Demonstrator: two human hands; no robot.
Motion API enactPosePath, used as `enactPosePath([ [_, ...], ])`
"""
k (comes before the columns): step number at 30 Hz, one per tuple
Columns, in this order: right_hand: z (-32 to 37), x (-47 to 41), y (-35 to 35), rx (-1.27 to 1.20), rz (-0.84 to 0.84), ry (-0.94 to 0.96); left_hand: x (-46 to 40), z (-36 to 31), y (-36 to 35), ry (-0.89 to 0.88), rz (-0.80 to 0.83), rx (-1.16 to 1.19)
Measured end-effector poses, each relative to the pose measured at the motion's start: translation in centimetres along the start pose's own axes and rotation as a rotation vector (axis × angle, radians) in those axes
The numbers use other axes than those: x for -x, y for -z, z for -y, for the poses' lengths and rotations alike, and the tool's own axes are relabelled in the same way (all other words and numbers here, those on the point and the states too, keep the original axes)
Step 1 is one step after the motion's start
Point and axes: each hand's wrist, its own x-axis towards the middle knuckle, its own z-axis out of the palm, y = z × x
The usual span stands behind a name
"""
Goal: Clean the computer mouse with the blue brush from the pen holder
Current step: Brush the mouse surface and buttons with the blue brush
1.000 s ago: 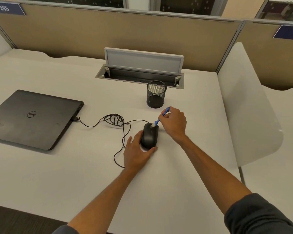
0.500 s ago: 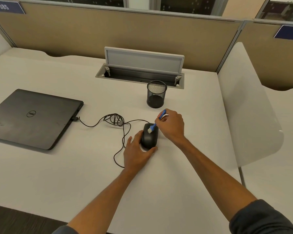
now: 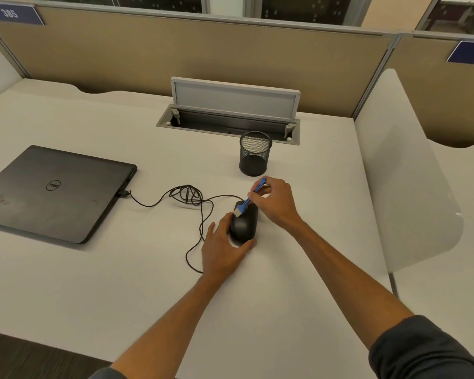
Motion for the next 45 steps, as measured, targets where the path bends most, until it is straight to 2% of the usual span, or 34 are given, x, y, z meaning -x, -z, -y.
enactPosePath([
  [2,-0.1,0.1,-0.2,0.032,0.039,0.024,0.0,-0.1,0.0,0.015,0.012,-0.012],
  [8,0.1,-1.1,-0.5,0.214,-0.078,-0.030,0.1,-0.5,0.3,-0.004,0.004,-0.022],
  [12,0.1,-1.3,-0.6,0.162,-0.144,-0.051,0.3,-0.7,0.4,-0.027,-0.009,-0.017],
  [16,-0.1,-0.9,-0.8,0.121,-0.033,0.017,0.2,-0.6,0.3,-0.018,-0.003,-0.027],
  [21,-0.1,-0.2,-0.4,0.249,-0.177,0.068,0.2,-0.7,0.3,-0.028,-0.009,-0.034],
  [23,0.2,0.9,-0.6,0.197,-0.144,0.127,0.2,-0.7,0.3,-0.032,0.001,-0.041],
  [27,-0.5,3.5,-0.8,0.125,0.027,0.169,0.3,-0.7,0.4,-0.025,-0.019,-0.022],
  [33,-2.2,5.1,1.1,0.035,0.068,0.241,0.4,-0.8,0.4,-0.038,-0.030,-0.010],
  [40,-3.3,3.8,2.8,-0.073,-0.054,0.146,0.2,-0.4,0.3,-0.018,-0.028,-0.010],
  [45,-2.8,0.9,2.3,0.044,-0.170,0.015,0.0,-0.4,0.1,-0.017,-0.013,-0.040],
])
